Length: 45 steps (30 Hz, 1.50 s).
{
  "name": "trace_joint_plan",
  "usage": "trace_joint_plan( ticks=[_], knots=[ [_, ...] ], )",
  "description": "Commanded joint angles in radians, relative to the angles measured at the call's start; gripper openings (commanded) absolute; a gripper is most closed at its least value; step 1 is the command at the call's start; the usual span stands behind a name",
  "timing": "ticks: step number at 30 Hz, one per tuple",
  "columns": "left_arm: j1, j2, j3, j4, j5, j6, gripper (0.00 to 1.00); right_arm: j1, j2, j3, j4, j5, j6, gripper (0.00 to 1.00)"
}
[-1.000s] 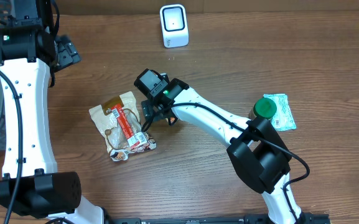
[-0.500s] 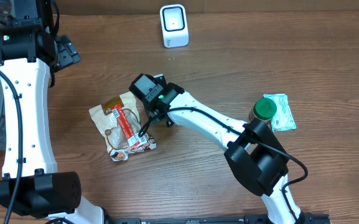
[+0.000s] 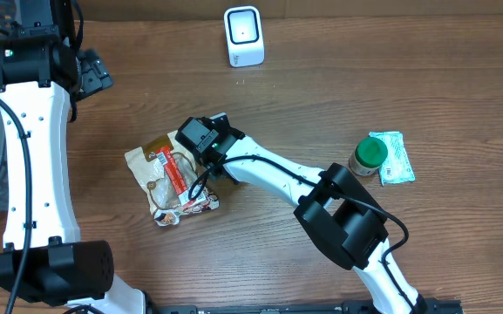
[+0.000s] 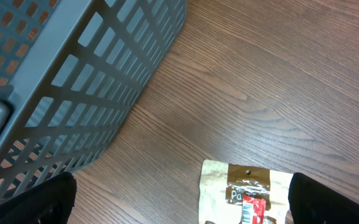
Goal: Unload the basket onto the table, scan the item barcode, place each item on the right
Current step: 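Lower the right gripper and grasp the Kleenex pack, then lift the Kleenex pack and carry it up to the scanner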
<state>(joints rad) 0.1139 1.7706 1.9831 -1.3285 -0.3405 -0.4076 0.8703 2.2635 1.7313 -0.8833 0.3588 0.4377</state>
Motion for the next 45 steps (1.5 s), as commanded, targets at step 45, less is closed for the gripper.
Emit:
trace_joint_plan(
  ticks=[45],
  knots=[
    [0.002, -0.026, 0.02, 0.0, 0.001, 0.011, 1.0, -0.361, -0.245, 0.068, -0.116, -0.701, 0.007, 0.04]
  ],
)
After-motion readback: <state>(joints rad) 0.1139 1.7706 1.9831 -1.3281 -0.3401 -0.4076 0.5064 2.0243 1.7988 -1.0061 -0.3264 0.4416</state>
